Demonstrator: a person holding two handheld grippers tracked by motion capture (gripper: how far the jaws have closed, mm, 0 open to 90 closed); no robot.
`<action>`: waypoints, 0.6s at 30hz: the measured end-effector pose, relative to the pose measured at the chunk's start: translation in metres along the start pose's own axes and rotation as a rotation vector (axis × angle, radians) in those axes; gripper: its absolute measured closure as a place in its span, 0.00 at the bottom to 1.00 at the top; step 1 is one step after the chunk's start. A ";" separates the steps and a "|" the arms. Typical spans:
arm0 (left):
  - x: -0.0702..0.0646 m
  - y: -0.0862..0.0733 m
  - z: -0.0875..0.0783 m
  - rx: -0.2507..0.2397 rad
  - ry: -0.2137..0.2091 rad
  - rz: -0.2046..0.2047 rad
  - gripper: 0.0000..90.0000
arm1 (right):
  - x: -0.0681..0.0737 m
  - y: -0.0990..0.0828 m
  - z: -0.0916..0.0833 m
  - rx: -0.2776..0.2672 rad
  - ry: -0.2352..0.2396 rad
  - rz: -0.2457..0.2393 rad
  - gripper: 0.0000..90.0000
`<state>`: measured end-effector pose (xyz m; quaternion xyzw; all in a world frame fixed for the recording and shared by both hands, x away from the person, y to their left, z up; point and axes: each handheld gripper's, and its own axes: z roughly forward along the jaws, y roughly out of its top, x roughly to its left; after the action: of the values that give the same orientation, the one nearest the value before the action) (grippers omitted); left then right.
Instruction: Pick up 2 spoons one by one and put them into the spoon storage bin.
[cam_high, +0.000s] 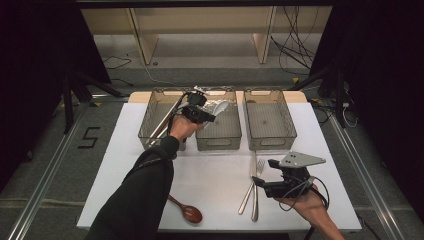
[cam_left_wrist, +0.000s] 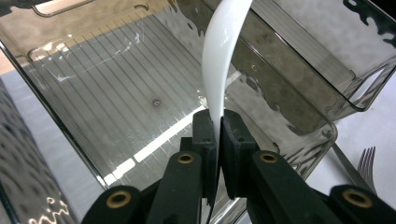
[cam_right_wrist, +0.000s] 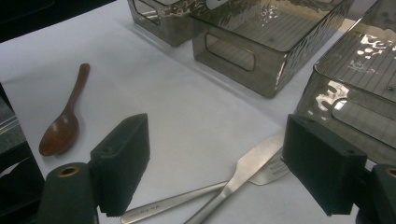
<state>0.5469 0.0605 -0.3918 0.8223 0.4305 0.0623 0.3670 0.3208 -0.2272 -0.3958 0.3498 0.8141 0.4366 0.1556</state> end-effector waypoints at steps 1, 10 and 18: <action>0.000 0.000 0.001 -0.001 -0.001 -0.001 0.94 | 0.000 0.000 0.000 -0.001 0.000 0.001 0.27; -0.002 -0.001 0.007 0.009 -0.004 -0.012 0.94 | 0.000 0.000 0.000 0.000 0.001 0.000 0.27; -0.002 -0.001 0.007 0.031 0.008 0.002 0.80 | 0.000 0.000 0.000 0.000 0.002 0.000 0.27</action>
<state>0.5478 0.0554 -0.3971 0.8281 0.4319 0.0595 0.3525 0.3208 -0.2273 -0.3959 0.3494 0.8144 0.4367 0.1549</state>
